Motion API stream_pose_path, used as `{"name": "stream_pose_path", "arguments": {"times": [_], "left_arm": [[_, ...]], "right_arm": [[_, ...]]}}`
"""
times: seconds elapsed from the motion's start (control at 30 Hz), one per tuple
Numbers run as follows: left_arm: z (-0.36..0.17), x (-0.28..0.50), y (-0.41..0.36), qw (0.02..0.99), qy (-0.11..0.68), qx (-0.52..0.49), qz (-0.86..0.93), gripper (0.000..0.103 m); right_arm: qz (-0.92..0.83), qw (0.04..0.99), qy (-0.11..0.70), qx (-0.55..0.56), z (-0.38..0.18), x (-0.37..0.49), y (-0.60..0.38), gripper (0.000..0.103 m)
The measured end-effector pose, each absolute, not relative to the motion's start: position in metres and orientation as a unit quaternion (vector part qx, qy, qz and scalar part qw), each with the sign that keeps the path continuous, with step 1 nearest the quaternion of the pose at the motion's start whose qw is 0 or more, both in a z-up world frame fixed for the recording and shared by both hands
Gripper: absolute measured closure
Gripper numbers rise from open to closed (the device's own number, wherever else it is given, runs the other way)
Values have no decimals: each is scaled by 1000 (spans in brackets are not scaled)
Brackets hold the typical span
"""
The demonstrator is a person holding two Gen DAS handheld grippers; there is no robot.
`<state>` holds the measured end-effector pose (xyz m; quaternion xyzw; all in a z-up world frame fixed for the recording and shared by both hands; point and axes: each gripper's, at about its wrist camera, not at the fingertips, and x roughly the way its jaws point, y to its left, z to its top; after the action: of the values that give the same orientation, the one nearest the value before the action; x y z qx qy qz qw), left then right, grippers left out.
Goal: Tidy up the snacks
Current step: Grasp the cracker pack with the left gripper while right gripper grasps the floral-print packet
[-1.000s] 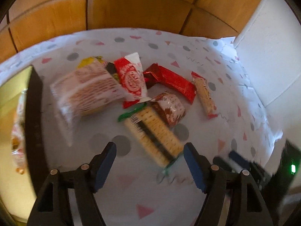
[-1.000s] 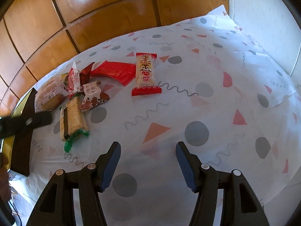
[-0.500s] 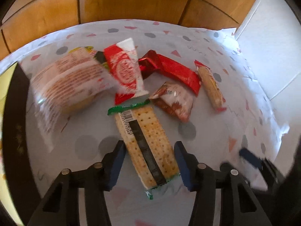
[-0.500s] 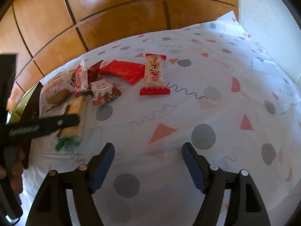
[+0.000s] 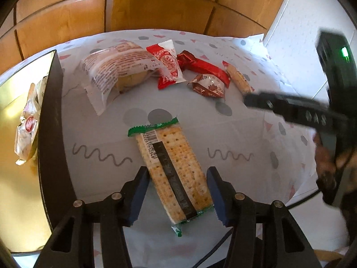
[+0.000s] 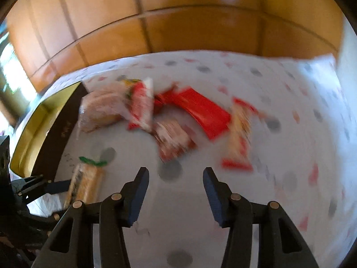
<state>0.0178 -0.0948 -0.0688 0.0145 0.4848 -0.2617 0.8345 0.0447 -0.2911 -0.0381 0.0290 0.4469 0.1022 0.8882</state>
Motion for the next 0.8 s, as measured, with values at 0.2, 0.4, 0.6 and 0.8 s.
{"name": "stream_pose_path", "arguments": {"times": [0.2, 0.4, 0.6, 0.8], "left_arm": [[-70, 18, -92, 835, 484, 5, -264, 47], [-71, 18, -94, 836, 481, 5, -263, 46], [-71, 17, -93, 837, 480, 4, -262, 46], [-71, 15, -97, 842, 473, 21, -261, 47]], "right_arm": [[143, 868, 471, -59, -36, 94, -260, 50], [151, 844, 502, -112, -56, 122, -250, 49], [142, 846, 504, -99, -73, 115, -254, 72], [115, 873, 473, -31, -74, 64, -263, 80]]}}
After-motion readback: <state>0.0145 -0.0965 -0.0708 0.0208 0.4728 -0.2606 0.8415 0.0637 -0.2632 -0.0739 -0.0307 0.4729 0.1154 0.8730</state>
